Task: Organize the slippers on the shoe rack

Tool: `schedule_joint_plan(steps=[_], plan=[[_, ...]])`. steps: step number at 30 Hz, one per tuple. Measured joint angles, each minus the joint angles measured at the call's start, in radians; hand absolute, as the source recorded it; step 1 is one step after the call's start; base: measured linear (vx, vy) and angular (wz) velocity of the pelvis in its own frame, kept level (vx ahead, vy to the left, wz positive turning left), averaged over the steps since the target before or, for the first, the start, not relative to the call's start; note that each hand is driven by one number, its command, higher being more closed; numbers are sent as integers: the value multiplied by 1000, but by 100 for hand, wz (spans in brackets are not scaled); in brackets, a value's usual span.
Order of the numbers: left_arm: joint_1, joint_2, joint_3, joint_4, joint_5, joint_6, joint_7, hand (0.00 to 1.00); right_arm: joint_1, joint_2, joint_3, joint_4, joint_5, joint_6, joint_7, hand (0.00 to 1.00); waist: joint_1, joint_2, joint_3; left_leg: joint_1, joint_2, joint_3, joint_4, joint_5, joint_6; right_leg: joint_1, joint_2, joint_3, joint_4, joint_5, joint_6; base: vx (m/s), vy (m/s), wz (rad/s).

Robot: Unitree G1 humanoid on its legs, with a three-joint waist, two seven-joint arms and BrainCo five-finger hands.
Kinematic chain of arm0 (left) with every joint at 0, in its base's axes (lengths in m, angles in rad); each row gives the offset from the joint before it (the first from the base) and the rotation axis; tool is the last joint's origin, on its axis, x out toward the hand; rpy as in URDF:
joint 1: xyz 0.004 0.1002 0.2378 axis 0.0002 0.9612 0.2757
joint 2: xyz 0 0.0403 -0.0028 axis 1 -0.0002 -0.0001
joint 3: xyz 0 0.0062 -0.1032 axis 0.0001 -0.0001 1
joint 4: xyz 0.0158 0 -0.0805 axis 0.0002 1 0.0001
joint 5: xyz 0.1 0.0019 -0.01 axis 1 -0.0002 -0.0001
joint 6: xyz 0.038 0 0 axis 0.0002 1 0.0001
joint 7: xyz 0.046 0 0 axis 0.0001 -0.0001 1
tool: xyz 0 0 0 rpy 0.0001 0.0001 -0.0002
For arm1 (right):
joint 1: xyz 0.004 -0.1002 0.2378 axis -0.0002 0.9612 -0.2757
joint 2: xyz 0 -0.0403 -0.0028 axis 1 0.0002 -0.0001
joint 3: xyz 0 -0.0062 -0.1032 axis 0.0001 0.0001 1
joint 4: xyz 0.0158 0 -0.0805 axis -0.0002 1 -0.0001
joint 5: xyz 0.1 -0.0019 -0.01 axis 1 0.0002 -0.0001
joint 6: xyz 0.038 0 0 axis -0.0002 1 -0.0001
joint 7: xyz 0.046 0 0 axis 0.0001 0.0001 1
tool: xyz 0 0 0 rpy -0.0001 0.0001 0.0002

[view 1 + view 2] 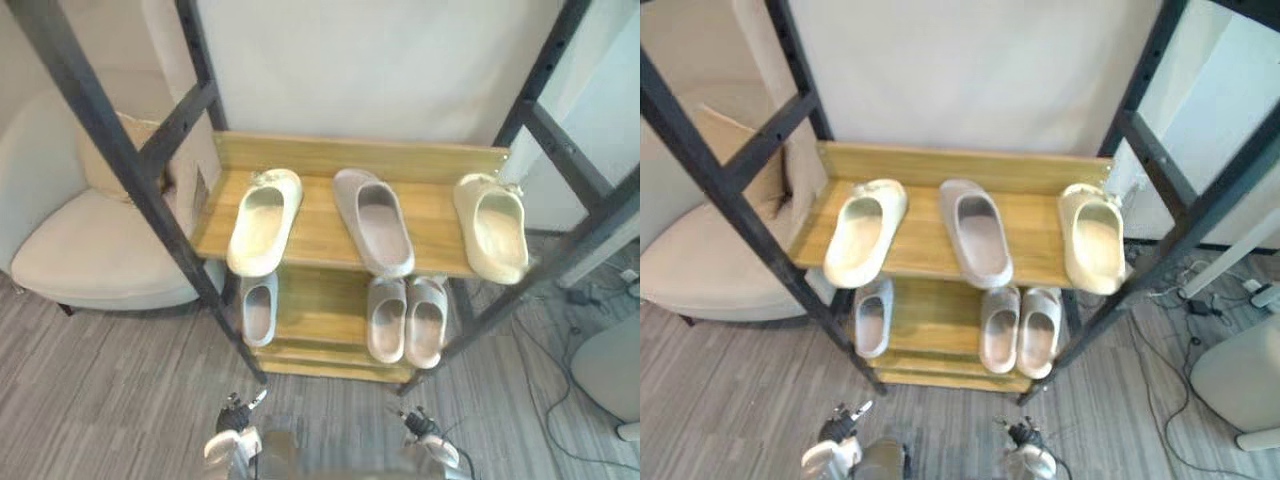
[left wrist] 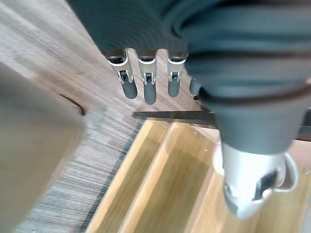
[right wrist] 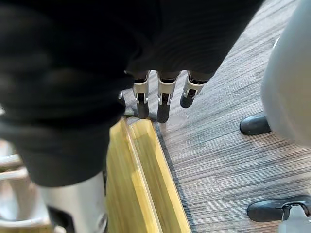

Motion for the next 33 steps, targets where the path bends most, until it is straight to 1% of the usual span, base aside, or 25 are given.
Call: schedule_joint_plan(steps=[2, 3, 6, 10, 12, 16, 18, 19, 20, 21, 22, 23, 24, 25, 26, 27, 29, 30, 32, 33], plan=[[-5, 8, 0, 13, 2, 0, 0, 0, 5, 0, 1, 0, 0, 3, 1, 0, 0, -9, -6, 14, -12, 12, -8, 0, 2, 5, -13, 3, -1, 3, 5, 163, 120, -10], [-4, 12, 0, 19, 10, 0, 0, 0, 9, 0, 0, 0, -1, 3, 0, 0, 0, -14, -9, 36, -21, 25, -27, 4, 7, 14, -23, 7, -2, 8, 15, 141, 109, -16], [-4, 13, 0, 32, 23, 1, -2, 0, 21, -1, -5, -1, -1, 2, 0, 0, 1, -17, -16, 84, -36, 46, -77, 13, 22, 22, -38, 27, -5, 17, 27, 67, 72, -18], [1, 17, -1, 39, 30, 2, -3, 0, 28, -2, -9, -1, -3, 1, -4, 0, 0, -19, -29, 104, -39, 52, -118, 25, 33, 17, -44, 49, -8, 19, 29, -3, 13, -13], [10, 18, -1, 43, 30, 2, -3, 0, 35, -3, -9, 0, -4, 1, -6, 0, -1, -21, -41, 125, -45, 56, -158, 48, 31, 19, -48, 55, -16, 22, 30, -50, -13, -10], [18, 31, -22, 57, 39, 2, -2, 0, 38, -3, -8, -2, -10, -2, -9, 0, -4, -25, -47, 160, -54, 75, -264, 112, 28, 15, -57, 77, -55, 36, 31, -92, -23, -15], [39, 36, -39, 57, 47, 3, -1, 0, 40, -4, -5, -6, -10, -10, -14, 0, -14, -22, -49, 192, -60, 76, -329, 152, 30, 13, -58, 82, -63, 42, 28, -127, -22, -8], [48, 36, -43, 57, 50, 3, -1, 0, 49, -13, 5, -26, -12, -10, -17, 0, -16, -24, -51, 211, -63, 78, -370, 170, 24, 12, -59, 88, -64, 40, 32, -114, -9, -4], [52, 36, -44, 56, 47, 3, 1, 0, 63, -16, 14, -45, -19, -10, -18, 0, -17, -23, -52, 218, -65, 78, -386, 176, 30, 13, -59, 91, -65, 37, 39, -120, -5, -4], [58, 35, -52, 56, 47, 2, 5, 0, 95, -33, 50, -94, -37, -11, -29, 0, -17, -20, -53, 230, -68, 78, -416, 192, 29, 9, -60, 99, -65, 38, 46, -66, 5, -5], [59, 36, -57, 55, 47, 2, 5, 0, 108, -34, 65, -125, -38, -8, -33, 0, -17, -20, -54, 231, -69, 78, -423, 194, 28, 5, -61, 103, -65, 39, 46, -76, 20, -14], [63, 36, -66, 54, 47, 2, 6, 0, 135, -37, 90, -191, -39, -7, -40, 0, -18, -18, -57, 231, -71, 79, -435, 201, 29, -6, -61, 111, -66, 39, 47, -58, 44, -24], [68, 40, -71, 53, 49, 2, 6, 0, 181, -38, 131, -331, -40, -7, -48, 0, -32, -12, -60, 230, -74, 81, -442, 202, 31, -13, -61, 125, -71, 44, 53, -42, 39, -23], [68, 41, -72, 53, 49, 2, 6, 0, 188, -39, 135, -355, -41, -7, -48, 0, -34, -13, -60, 230, -74, 82, -442, 201, 31, -13, -61, 126, -72, 44, 54, -16, 38, -21], [75, 45, -81, 51, 50, 2, 6, 0, 216, -39, 156, -439, -52, -8, -47, 0, -40, -16, -61, 231, -76, 89, -445, 201, 31, -14, -61, 133, -75, 46, 57, 12, 27, -19], [78, 46, -88, 43, 52, 2, 7, 0, 252, -38, 169, -547, -78, -8, -48, 0, -40, -15, -61, 238, -77, 102, -449, 200, 33, -15, -62, 144, -75, 46, 57, 20, 34, -24], [87, 45, -90, 26, 65, 1, 7, 0, 304, -39, 191, -700, -101, -11, -47, 0, -42, -18, -63, 240, -78, 111, -450, 196, 37, -18, -62, 158, -74, 48, 60, 48, 27, -21], [89, 46, -93, 20, 67, 1, 7, 0, 342, -39, 199, -803, -124, -15, -45, 0, -44, -20, -65, 239, -78, 120, -448, 191, 39, -23, -62, 165, -74, 52, 66, 82, 21, -19], [95, 46, -98, 10, 68, 0, 10, 0, 378, -39, 211, -910, -160, -22, -42, 0, -45, -22, -65, 236, -76, 133, -430, 179, 35, -25, -62, 178, -74, 54, 64, 87, 14, -24], [97, 48, -108, 7, 69, 0, 11, 0, 405, -39, 228, -980, -174, -27, -37, 0, -49, -21, -65, 234, -75, 140, -405, 166, 44, -21, -61, 184, -72, 59, 57, 97, 11, -24]])
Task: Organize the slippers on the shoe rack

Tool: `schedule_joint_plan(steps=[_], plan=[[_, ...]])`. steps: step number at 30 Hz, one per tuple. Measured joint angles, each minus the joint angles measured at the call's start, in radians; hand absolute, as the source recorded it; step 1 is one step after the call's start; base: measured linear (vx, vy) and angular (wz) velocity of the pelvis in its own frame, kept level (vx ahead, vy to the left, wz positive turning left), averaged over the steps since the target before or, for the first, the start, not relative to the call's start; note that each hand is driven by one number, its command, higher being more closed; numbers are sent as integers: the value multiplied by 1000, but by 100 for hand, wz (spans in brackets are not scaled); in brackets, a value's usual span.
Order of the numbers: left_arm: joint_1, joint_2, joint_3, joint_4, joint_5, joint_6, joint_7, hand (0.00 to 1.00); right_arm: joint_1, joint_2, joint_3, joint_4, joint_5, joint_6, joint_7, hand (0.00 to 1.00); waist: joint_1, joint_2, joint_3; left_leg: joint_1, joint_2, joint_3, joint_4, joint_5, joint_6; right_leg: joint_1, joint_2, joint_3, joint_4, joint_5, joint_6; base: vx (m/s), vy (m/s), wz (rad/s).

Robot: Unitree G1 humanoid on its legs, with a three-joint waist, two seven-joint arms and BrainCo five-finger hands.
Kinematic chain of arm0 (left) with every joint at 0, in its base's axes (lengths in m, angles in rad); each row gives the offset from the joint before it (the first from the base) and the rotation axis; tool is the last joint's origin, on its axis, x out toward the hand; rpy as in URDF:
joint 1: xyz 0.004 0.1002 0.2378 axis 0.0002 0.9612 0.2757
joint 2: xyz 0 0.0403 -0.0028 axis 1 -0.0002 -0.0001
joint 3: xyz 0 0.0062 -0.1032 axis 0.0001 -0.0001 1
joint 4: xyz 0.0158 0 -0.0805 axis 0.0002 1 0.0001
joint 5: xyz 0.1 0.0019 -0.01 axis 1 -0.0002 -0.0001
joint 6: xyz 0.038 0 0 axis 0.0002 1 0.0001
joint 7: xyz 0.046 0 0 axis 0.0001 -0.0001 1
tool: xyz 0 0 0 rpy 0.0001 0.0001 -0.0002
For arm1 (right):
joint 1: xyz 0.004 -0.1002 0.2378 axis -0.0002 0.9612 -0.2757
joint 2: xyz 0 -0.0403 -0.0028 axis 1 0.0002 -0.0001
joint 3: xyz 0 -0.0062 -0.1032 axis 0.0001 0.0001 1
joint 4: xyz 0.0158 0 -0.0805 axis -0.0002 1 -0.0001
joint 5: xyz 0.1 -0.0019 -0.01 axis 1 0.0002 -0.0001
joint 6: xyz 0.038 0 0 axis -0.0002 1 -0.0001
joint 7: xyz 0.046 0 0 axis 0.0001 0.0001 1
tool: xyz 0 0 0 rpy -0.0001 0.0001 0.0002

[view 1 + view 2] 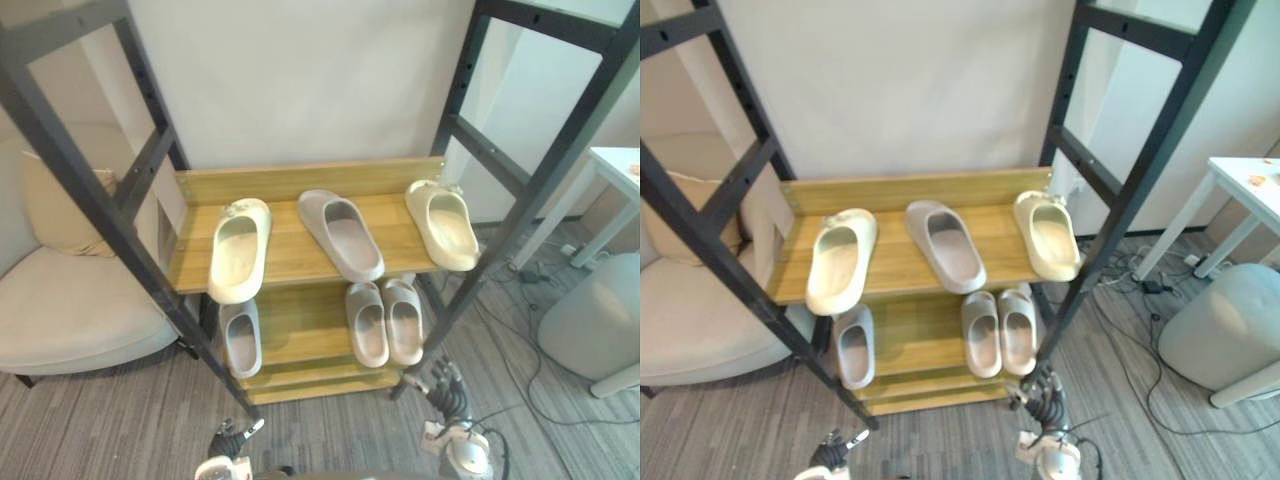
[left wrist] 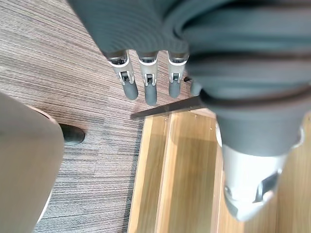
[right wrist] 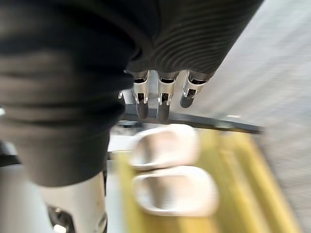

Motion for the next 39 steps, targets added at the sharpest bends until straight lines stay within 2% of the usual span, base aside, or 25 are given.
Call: schedule_joint_plan(steps=[2, 5, 8, 13, 16, 20, 22, 28, 33, 39], plan=[[11, -1, -8, -17, 10, -1, 0, 0, 31, -5, 11, -93, -26, -4, 8, 0, -7, 2, -3, -20, 5, 12, 51, -29, 1, 0, 0, 5, -1, 0, 0, 101, 8, -22], [16, 3, -21, -27, 38, -1, -1, 0, 60, -7, 31, -235, -61, -33, 32, 0, -22, 4, -4, -48, 15, 16, 122, -74, 3, 0, 5, 14, -1, 1, 0, 93, 9, -14], [20, 10, -44, -31, 39, -2, -2, 0, 61, -16, 52, -326, -65, -52, 37, 0, -34, 3, -4, -50, 19, 17, 148, -97, 6, 8, 6, 21, -3, 1, 1, 33, 15, -7], [20, 30, -97, -30, 49, -6, -7, 0, 54, -43, 88, -443, -95, -113, 64, 0, -42, 0, -6, -52, 14, 21, 164, -116, 7, 9, 5, 37, -3, 1, 2, 1, 15, -5], [17, 41, -125, -14, 53, -22, -7, 0, 19, -71, 87, -443, -98, -123, 64, 0, -47, -1, -5, -51, 7, 18, 169, -114, 9, 10, 2, 44, -3, 5, 8, -7, 8, -1], [6, 59, -169, 11, 55, -26, -13, 0, -85, -151, 78, -443, -90, -139, 70, 0, -52, -3, -4, -55, -10, -19, 177, -114, 16, 13, -7, 52, -4, 12, 17, -49, 32, -2], [6, 63, -176, 12, 55, -27, -15, 0, -111, -170, 74, -443, -89, -143, 70, 0, -56, -4, -4, -60, -16, -28, 177, -117, 13, 12, -10, 49, -4, 12, 18, -70, 24, 10], [4, 70, -176, 21, 55, -43, -20, 0, -253, -278, 74, -435, -48, -151, 74, 0, -57, -10, 1, -75, -44, -73, 171, -101, 31, 3, -25, 34, -4, 14, 22, -49, 23, 11], [-3, 74, -175, 22, 54, -44, -36, 0, -385, -334, 68, -383, -8, -160, 75, 0, -54, -15, 8, -109, -58, -104, 174, -86, 42, -15, -35, 6, -6, 15, 22, -4, 4, 19], [-32, 85, -174, 23, 36, -48, -37, 0, -533, -385, 48, -218, 20, -143, 72, 0, -20, -29, 29, -155, -76, -146, 198, -78, 54, -20, -47, -36, -36, 25, 28, 31, 7, 21]])
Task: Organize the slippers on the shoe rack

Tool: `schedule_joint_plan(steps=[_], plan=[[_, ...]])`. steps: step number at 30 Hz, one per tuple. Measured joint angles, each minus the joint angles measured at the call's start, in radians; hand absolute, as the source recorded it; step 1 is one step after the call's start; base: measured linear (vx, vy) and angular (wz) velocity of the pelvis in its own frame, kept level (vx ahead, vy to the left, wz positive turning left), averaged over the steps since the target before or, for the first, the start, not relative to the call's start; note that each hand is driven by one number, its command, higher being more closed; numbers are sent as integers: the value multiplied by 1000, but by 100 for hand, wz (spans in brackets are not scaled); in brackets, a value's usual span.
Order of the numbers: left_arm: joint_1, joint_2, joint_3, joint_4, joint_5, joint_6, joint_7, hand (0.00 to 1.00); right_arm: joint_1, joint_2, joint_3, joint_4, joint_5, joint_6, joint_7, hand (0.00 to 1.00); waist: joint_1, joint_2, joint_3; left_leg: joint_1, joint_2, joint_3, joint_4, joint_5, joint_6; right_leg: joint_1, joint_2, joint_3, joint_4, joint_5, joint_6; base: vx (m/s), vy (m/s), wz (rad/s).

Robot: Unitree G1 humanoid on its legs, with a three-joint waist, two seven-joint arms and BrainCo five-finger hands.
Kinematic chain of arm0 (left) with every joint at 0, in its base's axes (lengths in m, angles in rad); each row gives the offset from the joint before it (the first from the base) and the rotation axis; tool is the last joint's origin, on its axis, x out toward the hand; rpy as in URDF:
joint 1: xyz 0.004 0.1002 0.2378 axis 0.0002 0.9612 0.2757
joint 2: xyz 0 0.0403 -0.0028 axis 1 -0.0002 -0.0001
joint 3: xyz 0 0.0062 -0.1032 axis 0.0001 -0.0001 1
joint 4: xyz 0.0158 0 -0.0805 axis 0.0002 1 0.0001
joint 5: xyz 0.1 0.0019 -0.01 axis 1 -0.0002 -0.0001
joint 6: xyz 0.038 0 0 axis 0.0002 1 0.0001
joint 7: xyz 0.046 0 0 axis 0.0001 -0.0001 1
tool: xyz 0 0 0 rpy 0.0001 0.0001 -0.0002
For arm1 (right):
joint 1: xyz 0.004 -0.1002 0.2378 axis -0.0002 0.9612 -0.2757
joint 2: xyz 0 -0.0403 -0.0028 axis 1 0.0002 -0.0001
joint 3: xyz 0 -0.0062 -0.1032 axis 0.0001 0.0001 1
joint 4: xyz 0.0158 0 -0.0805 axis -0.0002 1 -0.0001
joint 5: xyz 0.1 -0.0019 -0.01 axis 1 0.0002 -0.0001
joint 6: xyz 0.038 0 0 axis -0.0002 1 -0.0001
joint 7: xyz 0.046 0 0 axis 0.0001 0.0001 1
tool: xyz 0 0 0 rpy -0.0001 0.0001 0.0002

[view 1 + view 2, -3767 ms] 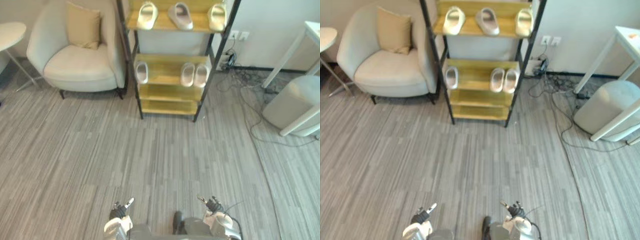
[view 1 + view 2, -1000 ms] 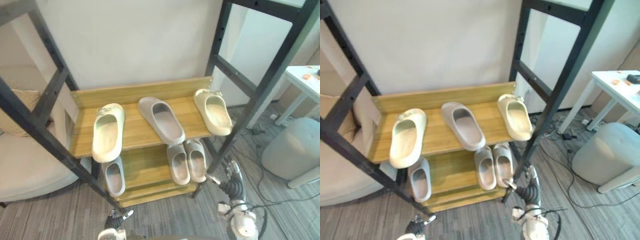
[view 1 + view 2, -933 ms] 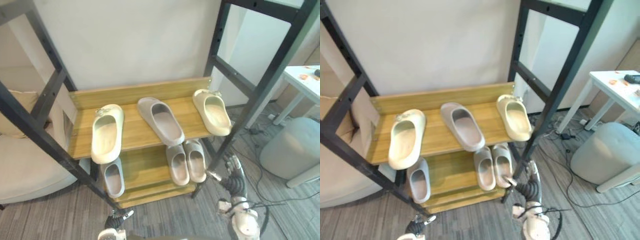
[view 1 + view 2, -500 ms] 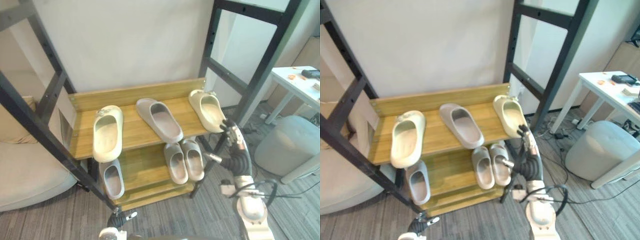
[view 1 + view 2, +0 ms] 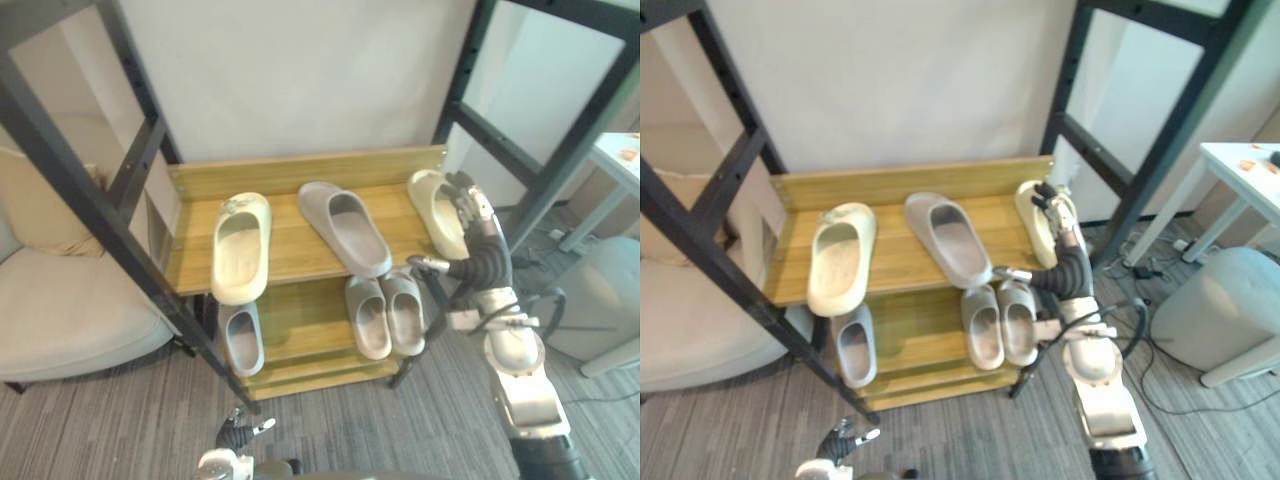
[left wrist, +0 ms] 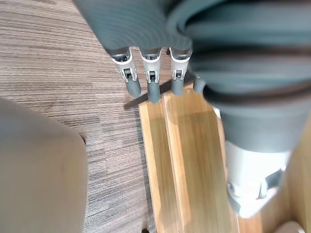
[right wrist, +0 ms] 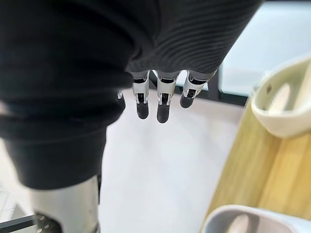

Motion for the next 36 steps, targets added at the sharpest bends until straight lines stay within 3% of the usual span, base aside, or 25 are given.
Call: schedule_joint_plan(steps=[4, 10, 16, 30, 36], plan=[[-10, 6, 1, -3, -2, -1, 0, 0, -68, -33, 0, 85, 1, 18, -3, 0, 16, -12, 9, -17, -4, -27, 7, -1, 1, 0, 1, -12, -3, 7, -3, 50, 2, 20], [-14, -2, 12, -5, -3, -1, 1, 0, -157, -104, 0, 196, 32, 35, -5, 0, 30, 4, 19, -15, 4, -55, -11, 4, 2, 0, 15, -16, -2, 36, -14, 7, 1, 10], [-13, -5, 12, -5, -4, -1, 1, 0, -252, -135, 8, 309, 62, 48, -1, 0, 32, 12, 25, 22, 4, -65, -110, 59, 4, -6, 16, -19, -3, 57, -26, -9, -8, 3], [-11, -8, 12, -6, -35, -2, 0, 0, -429, -217, 166, 505, 79, 67, 48, 0, 39, 14, 32, 59, 11, -88, -269, 163, -17, -36, 19, -28, -9, 58, -28, -47, -38, 3], [-11, -8, 19, -18, -47, -13, 0, 0, -486, -237, 229, 551, 79, 68, 70, 0, 50, 4, 54, 77, -1, -130, -316, 198, -26, -34, 13, -37, -17, 29, -8, -64, -51, 0]])
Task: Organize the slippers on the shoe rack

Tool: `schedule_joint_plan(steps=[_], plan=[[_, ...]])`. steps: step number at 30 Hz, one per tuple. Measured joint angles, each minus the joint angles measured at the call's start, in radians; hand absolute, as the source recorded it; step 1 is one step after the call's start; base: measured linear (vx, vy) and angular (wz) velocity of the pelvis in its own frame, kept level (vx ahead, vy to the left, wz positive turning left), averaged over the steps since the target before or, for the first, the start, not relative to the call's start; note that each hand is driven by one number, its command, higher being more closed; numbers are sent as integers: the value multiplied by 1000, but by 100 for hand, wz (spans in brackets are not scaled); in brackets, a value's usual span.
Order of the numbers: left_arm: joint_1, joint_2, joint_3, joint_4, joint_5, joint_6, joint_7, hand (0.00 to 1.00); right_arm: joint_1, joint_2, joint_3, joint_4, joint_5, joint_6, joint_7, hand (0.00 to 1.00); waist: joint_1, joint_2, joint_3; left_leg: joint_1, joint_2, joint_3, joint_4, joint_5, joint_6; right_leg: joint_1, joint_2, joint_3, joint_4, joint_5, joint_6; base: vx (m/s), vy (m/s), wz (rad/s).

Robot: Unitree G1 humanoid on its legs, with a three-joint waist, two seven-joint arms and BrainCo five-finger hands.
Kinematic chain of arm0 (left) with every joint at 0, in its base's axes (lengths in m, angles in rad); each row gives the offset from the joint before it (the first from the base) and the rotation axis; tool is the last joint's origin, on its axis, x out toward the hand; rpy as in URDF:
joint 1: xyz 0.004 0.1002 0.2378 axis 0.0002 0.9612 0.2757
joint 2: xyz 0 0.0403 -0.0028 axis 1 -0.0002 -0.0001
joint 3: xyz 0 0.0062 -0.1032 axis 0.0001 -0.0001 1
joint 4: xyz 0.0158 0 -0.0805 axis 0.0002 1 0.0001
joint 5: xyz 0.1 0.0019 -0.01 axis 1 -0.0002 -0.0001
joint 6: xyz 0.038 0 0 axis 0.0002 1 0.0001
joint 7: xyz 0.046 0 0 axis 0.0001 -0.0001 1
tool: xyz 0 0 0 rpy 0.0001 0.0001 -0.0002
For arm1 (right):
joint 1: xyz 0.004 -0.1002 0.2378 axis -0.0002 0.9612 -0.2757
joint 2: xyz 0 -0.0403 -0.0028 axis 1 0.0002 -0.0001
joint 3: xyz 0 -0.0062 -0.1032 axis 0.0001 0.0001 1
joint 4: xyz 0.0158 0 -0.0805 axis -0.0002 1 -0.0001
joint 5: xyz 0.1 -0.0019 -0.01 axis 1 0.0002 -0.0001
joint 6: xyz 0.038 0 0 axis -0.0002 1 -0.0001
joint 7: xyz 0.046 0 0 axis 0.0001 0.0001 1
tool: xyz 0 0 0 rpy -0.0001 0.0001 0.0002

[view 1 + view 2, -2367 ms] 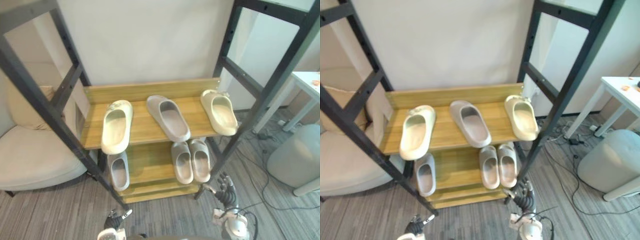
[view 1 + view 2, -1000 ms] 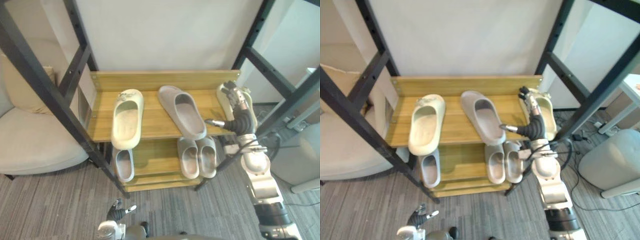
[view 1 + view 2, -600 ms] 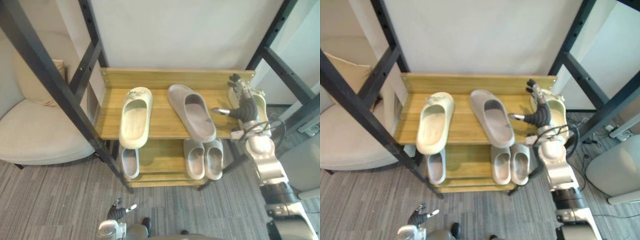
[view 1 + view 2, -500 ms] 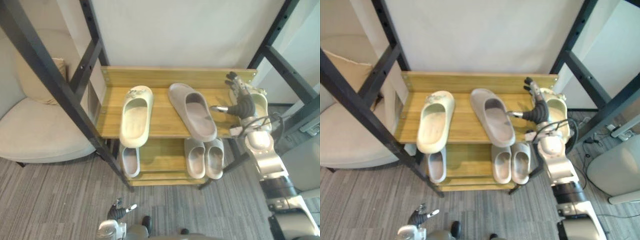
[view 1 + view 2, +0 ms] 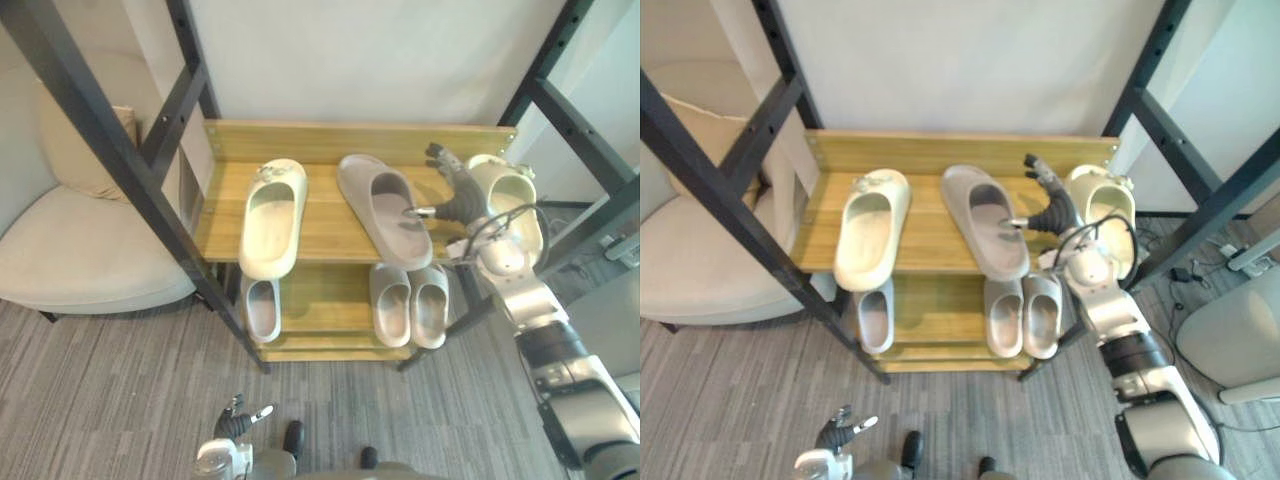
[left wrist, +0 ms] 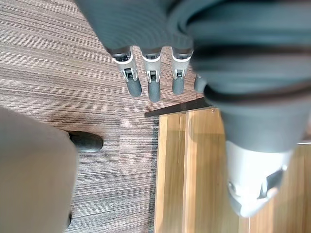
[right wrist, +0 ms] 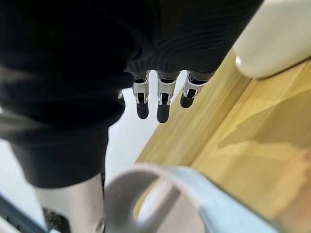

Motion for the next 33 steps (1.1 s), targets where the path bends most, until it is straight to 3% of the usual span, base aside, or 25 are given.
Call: schedule_joint_plan(steps=[16, 17, 29, 33], plan=[[-17, 3, 1, -29, -52, -6, 0, 0, -276, 12, 125, 304, -4, 29, 5, 0, 62, -19, 34, -20, 3, -36, 3, 7, 4, 0, 4, -14, 3, -4, -3, 5, -15, 6], [-19, 3, 1, -29, -53, -6, 0, 0, -292, 18, 127, 315, -4, 29, 5, 100, 62, -18, 39, -19, 5, -36, 3, 6, 3, 0, 6, -14, 6, -4, -3, -47, -22, -1], [-27, 1, 0, -29, -72, -6, 2, 0, -355, 48, 123, 378, -3, 28, -29, 100, 69, -7, 61, -17, 22, -37, 1, 9, -19, -3, 22, -13, 14, -10, -12, -42, -23, 0], [-28, 2, 2, -29, -71, -5, 2, 0, -369, 44, 110, 360, -37, 67, -39, 100, 67, -9, 62, -14, 22, -36, 1, 13, -12, -2, 21, -12, 14, -9, -12, 3, -4, -1]])
